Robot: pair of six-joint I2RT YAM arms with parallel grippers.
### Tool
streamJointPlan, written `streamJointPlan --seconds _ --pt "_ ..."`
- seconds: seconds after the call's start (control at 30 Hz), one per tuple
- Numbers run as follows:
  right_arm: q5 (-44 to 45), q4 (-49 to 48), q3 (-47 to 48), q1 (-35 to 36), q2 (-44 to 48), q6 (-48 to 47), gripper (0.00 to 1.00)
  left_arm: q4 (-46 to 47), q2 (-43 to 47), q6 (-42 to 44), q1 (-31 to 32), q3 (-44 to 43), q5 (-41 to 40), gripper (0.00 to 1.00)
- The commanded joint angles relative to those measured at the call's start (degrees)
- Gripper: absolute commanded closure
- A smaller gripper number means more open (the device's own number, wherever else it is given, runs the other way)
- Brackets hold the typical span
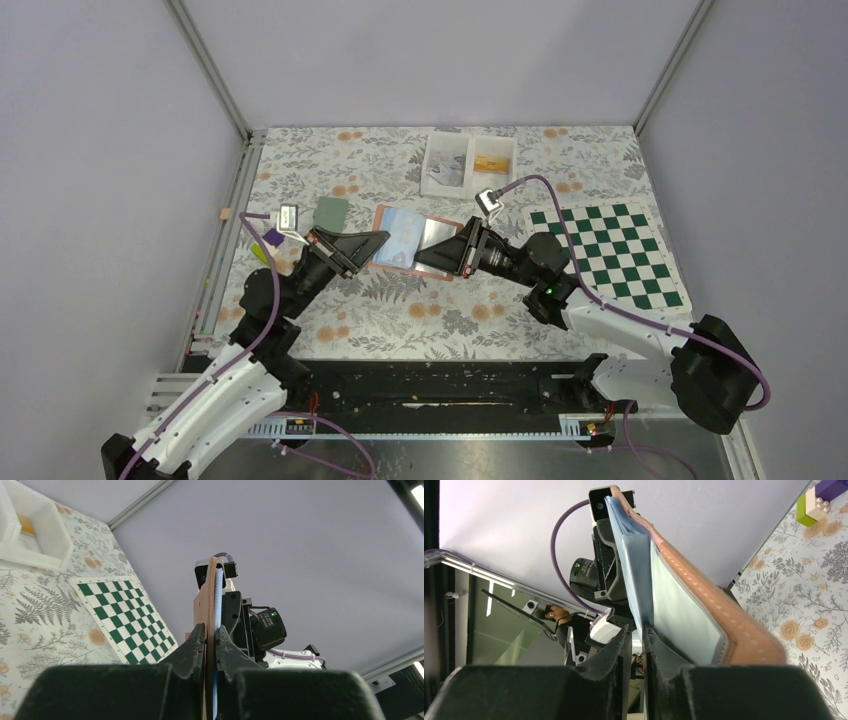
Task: Take the credit cards out of the card holder
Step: Remove the credit card from the card holder.
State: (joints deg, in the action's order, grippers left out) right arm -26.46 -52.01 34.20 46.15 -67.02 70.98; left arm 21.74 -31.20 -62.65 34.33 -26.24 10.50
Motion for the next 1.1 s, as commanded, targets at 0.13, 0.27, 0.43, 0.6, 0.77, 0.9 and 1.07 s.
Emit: streamJointPlan --seconds 0.13,0.27,0.43,0.6,0.77,0.9,1.07 --pt "1.0 -7.2 1.9 0.7 -1.0 0.5 0.76 6.1 0.7 -3.6 0.2 0.8 2.5 1.00" --pt "0.6 -7.1 1.9 0.7 -1.0 0.7 0.68 5.7 0.1 -3.3 0.2 0.6 3.3 1.00" --pt "3.3 10.5 3.5 0.7 7.6 -7.8 0.62 -1.0 1.2 2.7 0.2 -1.4 2.0 1.00" --pt "10.4 26.8 4.7 0.7 17.3 -16.6 0.32 -1.6 0.7 5.0 0.2 -2.4 4.0 1.00" --pt "9.6 41.3 12.0 0.6 20.3 -33.2 0.23 -2.0 -2.2 8.3 0.2 -4.3 10.1 1.00" --pt "3.7 51.4 19.7 0.6 17.1 -43.3 0.18 -2.6 -2.9 10.1 0.2 -4.9 14.0 1.00" --pt "-0.6 56.6 23.8 0.4 14.5 -49.8 0.14 -1.6 -3.2 10.9 0.2 -5.2 18.1 1.00"
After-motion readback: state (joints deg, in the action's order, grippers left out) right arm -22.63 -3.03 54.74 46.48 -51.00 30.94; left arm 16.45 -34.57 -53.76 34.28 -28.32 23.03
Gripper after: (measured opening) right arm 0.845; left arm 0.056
